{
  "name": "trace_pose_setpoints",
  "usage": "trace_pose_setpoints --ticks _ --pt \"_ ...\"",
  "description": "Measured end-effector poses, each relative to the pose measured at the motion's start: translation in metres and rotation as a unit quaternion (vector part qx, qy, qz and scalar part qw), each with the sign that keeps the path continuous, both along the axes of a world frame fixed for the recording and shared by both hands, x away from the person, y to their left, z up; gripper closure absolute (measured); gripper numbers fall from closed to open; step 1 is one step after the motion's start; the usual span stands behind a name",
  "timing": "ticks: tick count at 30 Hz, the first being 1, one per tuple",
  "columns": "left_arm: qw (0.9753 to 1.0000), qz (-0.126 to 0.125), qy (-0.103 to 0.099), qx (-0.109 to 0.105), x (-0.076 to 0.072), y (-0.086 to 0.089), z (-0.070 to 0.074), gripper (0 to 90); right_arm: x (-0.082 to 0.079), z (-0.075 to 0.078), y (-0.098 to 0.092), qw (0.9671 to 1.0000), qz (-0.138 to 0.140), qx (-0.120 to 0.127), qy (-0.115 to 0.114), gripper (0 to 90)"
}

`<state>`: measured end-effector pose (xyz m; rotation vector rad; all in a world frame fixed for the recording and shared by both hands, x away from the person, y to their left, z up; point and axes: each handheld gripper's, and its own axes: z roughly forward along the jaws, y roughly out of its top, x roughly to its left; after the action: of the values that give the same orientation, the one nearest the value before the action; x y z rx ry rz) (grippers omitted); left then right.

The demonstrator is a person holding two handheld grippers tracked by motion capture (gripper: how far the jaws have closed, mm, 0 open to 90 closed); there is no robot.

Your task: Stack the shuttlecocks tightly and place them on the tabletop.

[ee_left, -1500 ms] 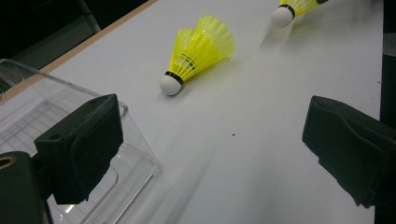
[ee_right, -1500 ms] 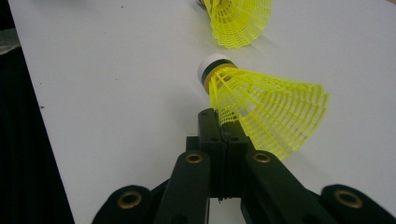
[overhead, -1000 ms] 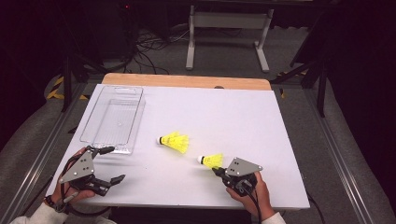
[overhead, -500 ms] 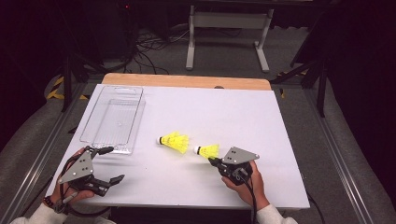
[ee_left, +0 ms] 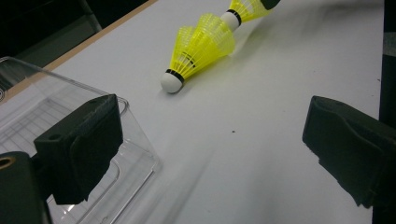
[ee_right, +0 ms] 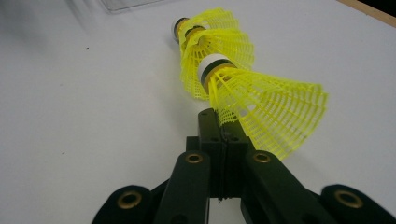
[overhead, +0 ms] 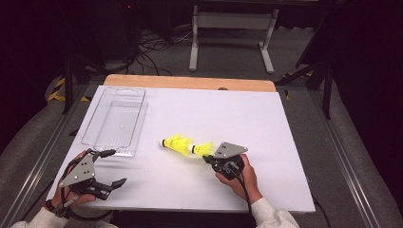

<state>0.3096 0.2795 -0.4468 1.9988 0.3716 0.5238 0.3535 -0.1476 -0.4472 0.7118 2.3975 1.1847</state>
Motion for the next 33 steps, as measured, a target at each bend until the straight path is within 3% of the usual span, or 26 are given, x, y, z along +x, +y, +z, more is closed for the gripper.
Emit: trace_pose_setpoints --ticks 11,33 --pt "1.0 -0.002 0.001 0.001 0.0 0.0 0.0 5.9 0.017 -0.001 0.019 0.9999 0.011 0.0 0.004 90.0" --pt "1.0 -0.006 0.002 0.005 -0.001 0.0 -0.001 6.1 0.032 -0.011 0.048 0.9995 0.026 0.002 0.017 89.9"
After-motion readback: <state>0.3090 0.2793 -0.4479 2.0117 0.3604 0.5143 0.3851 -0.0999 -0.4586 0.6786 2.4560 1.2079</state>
